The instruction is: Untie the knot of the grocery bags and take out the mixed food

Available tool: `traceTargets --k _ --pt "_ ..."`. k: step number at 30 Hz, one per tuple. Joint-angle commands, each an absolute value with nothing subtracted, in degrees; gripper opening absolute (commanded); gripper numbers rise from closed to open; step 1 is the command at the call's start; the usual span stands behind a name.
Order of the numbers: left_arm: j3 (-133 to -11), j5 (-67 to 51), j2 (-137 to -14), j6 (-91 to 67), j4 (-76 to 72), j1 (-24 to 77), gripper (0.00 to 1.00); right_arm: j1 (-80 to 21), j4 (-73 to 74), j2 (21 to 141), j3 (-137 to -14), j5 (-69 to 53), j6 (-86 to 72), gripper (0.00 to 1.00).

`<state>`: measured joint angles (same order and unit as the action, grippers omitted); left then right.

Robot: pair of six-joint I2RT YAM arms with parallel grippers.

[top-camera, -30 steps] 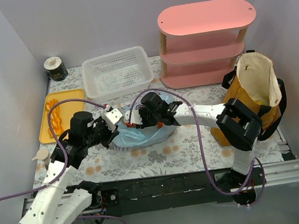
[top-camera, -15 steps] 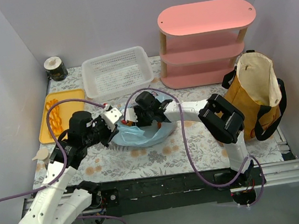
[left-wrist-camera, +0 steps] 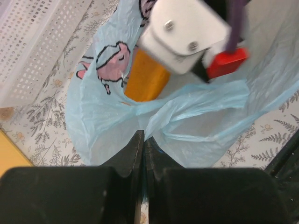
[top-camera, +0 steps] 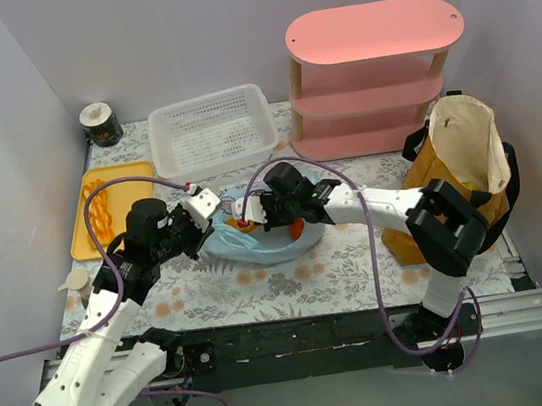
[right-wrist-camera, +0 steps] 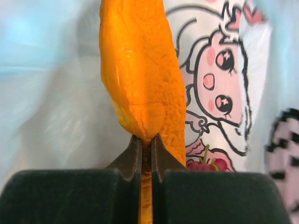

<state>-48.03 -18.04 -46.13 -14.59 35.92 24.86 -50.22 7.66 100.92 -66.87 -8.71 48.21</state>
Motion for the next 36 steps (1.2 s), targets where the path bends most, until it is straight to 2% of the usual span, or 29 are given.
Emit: traceTargets --k 1,13,21,27,30,36 --pt "-46.23 -13.89 -46.67 -14.50 32.17 24.70 0.00 -49.92 11.24 92.03 -64.52 -11.24 47.81 0.01" --pt "-44.74 -11.86 -46.76 -14.33 32.08 24.61 0.00 -48.79 23.72 80.51 -63.98 -13.89 46.41 0.01" --pt "-43.94 -10.55 -46.93 -14.41 33.05 24.61 0.00 -45.79 24.79 78.75 -66.36 -14.59 40.78 0.01" --pt "-45.09 -7.22 -47.46 -14.85 32.26 24.61 0.00 -42.81 23.55 77.08 -59.95 -10.54 42.37 0.01" --pt "-44.30 -4.75 -47.29 -16.00 30.59 24.61 0.00 -40.35 24.16 76.12 -60.73 -15.62 41.57 0.01" --pt "-44.82 -8.43 -49.39 -15.64 32.34 24.61 0.00 -38.76 22.41 73.65 -63.89 -26.53 41.13 0.01"
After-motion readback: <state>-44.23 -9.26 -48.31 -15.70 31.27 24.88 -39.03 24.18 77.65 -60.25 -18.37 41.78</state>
